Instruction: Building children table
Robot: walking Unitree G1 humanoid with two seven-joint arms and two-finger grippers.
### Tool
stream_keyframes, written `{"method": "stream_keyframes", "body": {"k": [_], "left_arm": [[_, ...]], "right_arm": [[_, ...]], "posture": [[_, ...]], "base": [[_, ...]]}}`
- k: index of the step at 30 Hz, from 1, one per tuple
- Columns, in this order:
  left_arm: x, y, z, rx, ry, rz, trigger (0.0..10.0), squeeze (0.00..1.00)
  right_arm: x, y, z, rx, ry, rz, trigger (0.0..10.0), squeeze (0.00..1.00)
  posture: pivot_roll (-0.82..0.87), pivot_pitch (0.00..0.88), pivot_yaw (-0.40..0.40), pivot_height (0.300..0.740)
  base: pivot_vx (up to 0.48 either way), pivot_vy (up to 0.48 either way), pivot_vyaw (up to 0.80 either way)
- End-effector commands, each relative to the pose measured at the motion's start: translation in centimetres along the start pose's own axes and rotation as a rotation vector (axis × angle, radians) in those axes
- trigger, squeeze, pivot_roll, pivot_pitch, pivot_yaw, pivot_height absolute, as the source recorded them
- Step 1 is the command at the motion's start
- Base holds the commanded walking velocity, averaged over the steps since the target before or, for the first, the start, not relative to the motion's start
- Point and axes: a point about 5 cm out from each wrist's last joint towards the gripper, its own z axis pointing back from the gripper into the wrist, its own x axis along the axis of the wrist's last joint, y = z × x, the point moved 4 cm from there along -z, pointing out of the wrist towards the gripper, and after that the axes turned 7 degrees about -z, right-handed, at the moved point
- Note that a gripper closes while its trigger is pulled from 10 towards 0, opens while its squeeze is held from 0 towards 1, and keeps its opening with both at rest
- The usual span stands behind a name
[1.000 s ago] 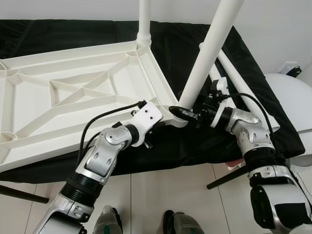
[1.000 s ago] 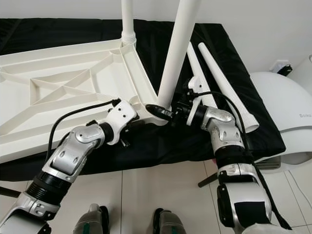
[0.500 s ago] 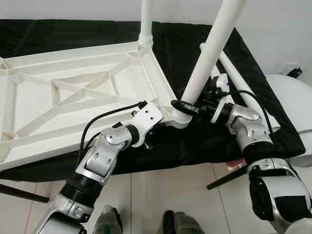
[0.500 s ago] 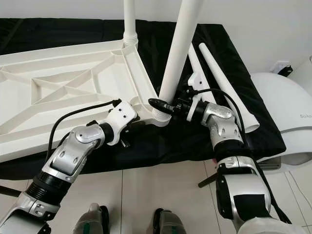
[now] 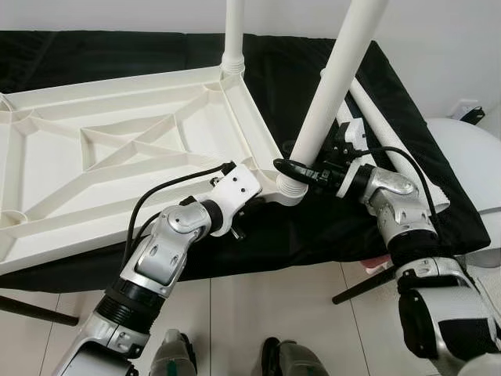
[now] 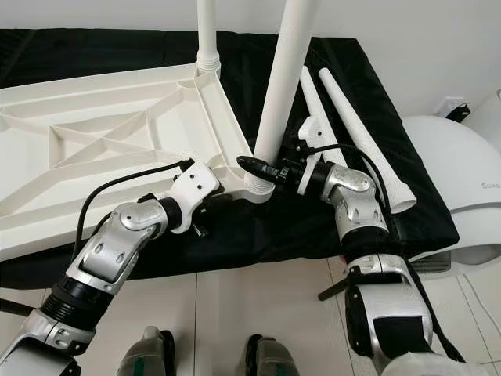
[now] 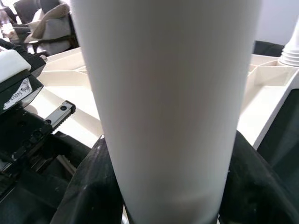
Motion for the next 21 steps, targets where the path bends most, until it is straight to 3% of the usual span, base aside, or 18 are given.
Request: {"method": "stream_keyframes", "body": {"k": [1,8,17,19,21], "left_arm": [[-0.3,-0.7,0.0,-0.023,0.011,0.003,10.0,0.00],[-0.4,-0.7,0.1,-0.019,0.014,0.009,10.0,0.00],[-0.4,-0.7,0.1,-0.017,0.014,0.010,10.0,0.00],[-0.4,-0.6,0.1,-0.014,0.014,0.011,10.0,0.00],[-0.4,-0.6,0.1,-0.014,0.014,0.011,10.0,0.00]], "right_arm": [[-0.7,-0.1,0.1,-0.034,0.012,-0.036,0.0,0.00],[-0.4,0.6,-0.2,-0.214,-0.103,-0.079,0.0,0.00],[-0.4,1.5,-0.7,-0.292,-0.140,-0.097,0.0,0.00],[-0.7,2.2,-1.3,-0.412,-0.170,-0.130,0.0,0.00],[-0.7,2.2,-1.3,-0.412,-0.170,-0.130,0.0,0.00]], "posture": [[0.06,0.181,-0.026,0.740],[0.05,0.189,-0.029,0.740],[0.05,0.187,-0.033,0.740],[0.06,0.187,-0.035,0.740],[0.06,0.187,-0.035,0.740]], "base": [[0.000,0.000,0.00],[0.000,0.000,0.00],[0.000,0.000,0.00],[0.000,0.000,0.00],[0.000,0.000,0.00]]}}
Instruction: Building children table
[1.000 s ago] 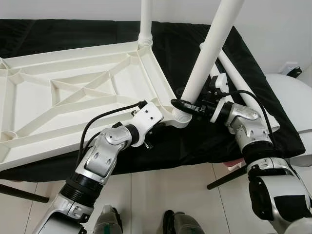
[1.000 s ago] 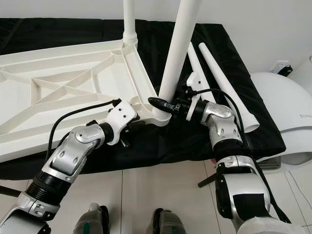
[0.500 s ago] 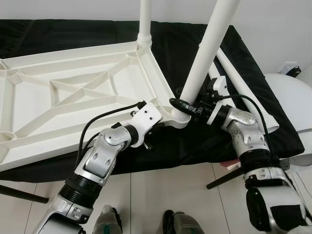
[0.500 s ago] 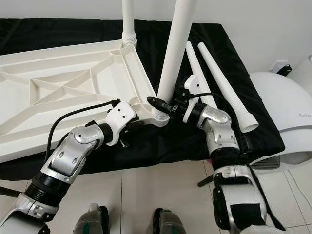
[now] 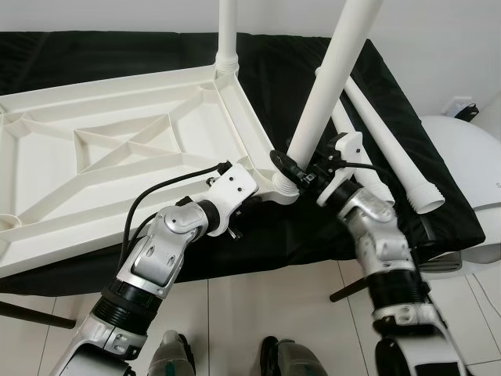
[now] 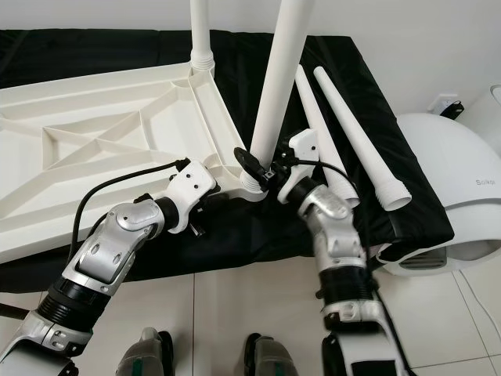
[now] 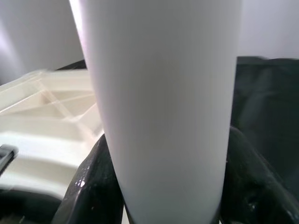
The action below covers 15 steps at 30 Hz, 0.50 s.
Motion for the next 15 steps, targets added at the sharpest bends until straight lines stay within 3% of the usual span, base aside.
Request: {"method": "stream_keyframes", "body": {"k": [1,8,12,15], "left_arm": [[-0.4,-0.9,-0.1,-0.024,0.013,0.009,10.0,0.00],[-0.3,-0.8,-0.2,-0.021,0.013,0.010,10.0,0.00],[-0.3,-0.8,-0.2,-0.021,0.013,0.010,10.0,0.00],[-0.3,-0.8,-0.2,-0.022,0.014,0.007,10.0,0.00]], "right_arm": [[-0.6,0.5,-0.3,-0.079,0.003,-0.045,0.0,0.00],[-1.1,1.0,-0.4,-0.323,-0.011,-0.042,0.0,0.00],[-1.3,0.9,-0.3,-0.373,-0.003,-0.019,0.0,0.00],[-1.9,0.6,0.1,-0.481,0.023,-0.009,0.0,0.00]], "posture": [[0.06,0.188,-0.036,0.740],[0.06,0.185,-0.037,0.740],[0.06,0.185,-0.037,0.740],[0.06,0.184,-0.037,0.740]], "base": [[0.000,0.000,0.00],[0.000,0.000,0.00],[0.000,0.000,0.00],[0.000,0.000,0.00]]}}
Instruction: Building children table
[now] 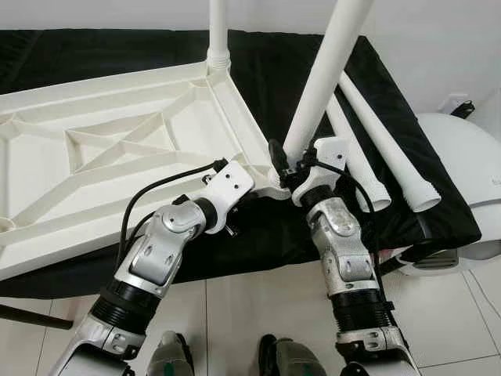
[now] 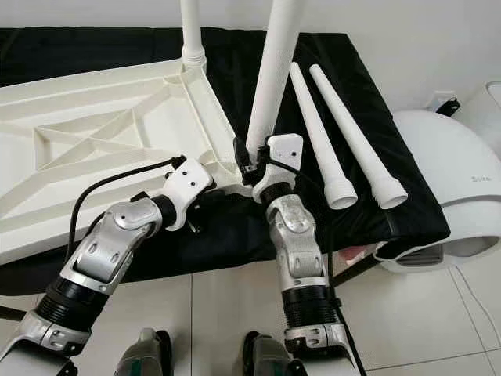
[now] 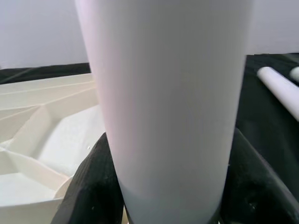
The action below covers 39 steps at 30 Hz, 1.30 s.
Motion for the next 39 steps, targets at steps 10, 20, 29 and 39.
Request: {"method": "stream_keyframes", "body": {"k": [10,20,29,39], "left_arm": [[-0.4,-1.0,-0.1,-0.039,0.014,0.005,10.0,0.00],[-0.4,-0.9,-0.1,-0.038,0.014,0.002,10.0,0.00],[-0.3,-0.8,-0.2,-0.038,0.012,0.000,10.0,0.00],[-0.3,-0.8,-0.2,-0.037,0.011,-0.002,10.0,0.00]], "right_arm": [[-1.8,-1.2,1.0,-0.174,0.080,0.027,10.0,0.00],[-1.3,-0.8,1.3,-0.165,0.061,0.026,10.0,1.00],[-0.7,-1.0,1.4,-0.153,0.046,0.031,10.0,0.00],[-0.7,-1.3,1.8,-0.126,0.054,0.028,10.0,0.00]], "posture": [[0.06,0.187,-0.033,0.740],[0.06,0.187,-0.032,0.740],[0.06,0.184,-0.031,0.740],[0.05,0.179,-0.032,0.740]], "base": [[0.000,0.000,0.00],[0.000,0.000,0.00],[0.000,0.000,0.00],[0.000,0.000,0.00]]}}
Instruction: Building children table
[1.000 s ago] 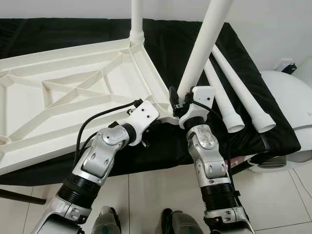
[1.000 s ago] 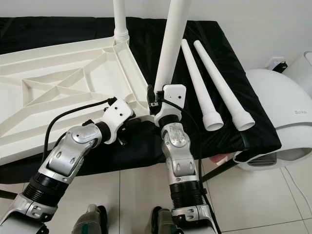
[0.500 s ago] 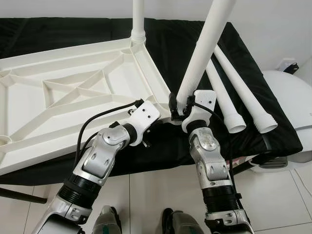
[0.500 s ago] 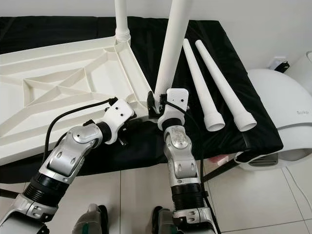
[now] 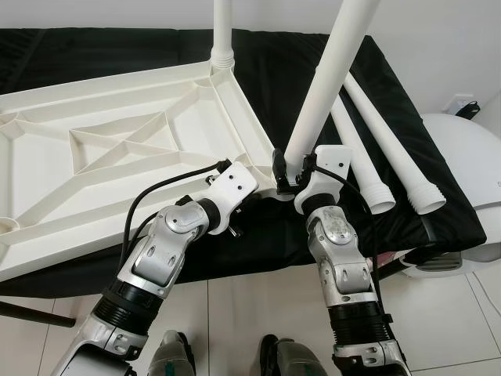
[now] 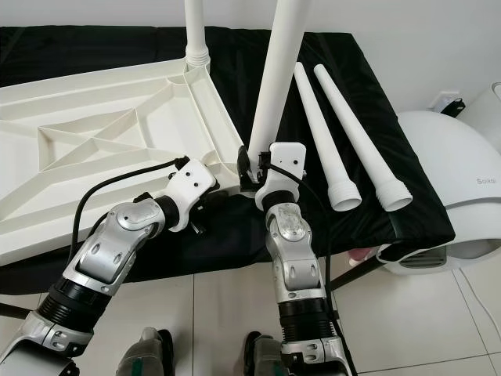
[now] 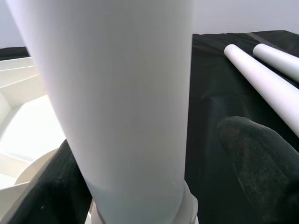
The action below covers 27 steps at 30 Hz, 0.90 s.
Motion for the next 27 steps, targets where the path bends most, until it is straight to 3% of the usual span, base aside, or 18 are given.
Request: {"method": "stream_keyframes", "body": {"k": [1,8,16,22,27], "left_arm": [[-0.4,-0.7,-0.2,-0.034,0.012,0.002,10.0,0.00],[-0.4,-0.7,-0.2,-0.034,0.013,0.001,10.0,0.00],[-0.5,-0.6,-0.2,-0.034,0.016,-0.002,10.0,0.00],[-0.5,-0.6,-0.2,-0.034,0.016,-0.003,10.0,0.00],[-0.6,-0.6,-0.1,-0.035,0.019,-0.006,10.0,0.00]], "right_arm": [[-0.5,-0.5,0.6,-0.010,0.022,-0.005,10.0,0.00],[-0.3,-0.5,0.5,0.030,0.018,-0.004,10.0,0.00],[0.2,-0.9,0.3,0.170,0.029,-0.018,10.0,0.00],[0.3,-1.1,0.1,0.187,0.032,-0.025,10.0,0.00],[1.0,-1.6,-0.2,0.290,0.038,-0.029,10.0,0.00]], "posture": [[0.05,0.179,-0.032,0.740],[0.05,0.177,-0.032,0.740],[0.05,0.171,-0.030,0.740],[0.05,0.170,-0.031,0.740],[0.05,0.171,-0.032,0.740]], "base": [[0.000,0.000,0.00],[0.000,0.000,0.00],[0.000,0.000,0.00],[0.000,0.000,0.00],[0.000,0.000,0.00]]}}
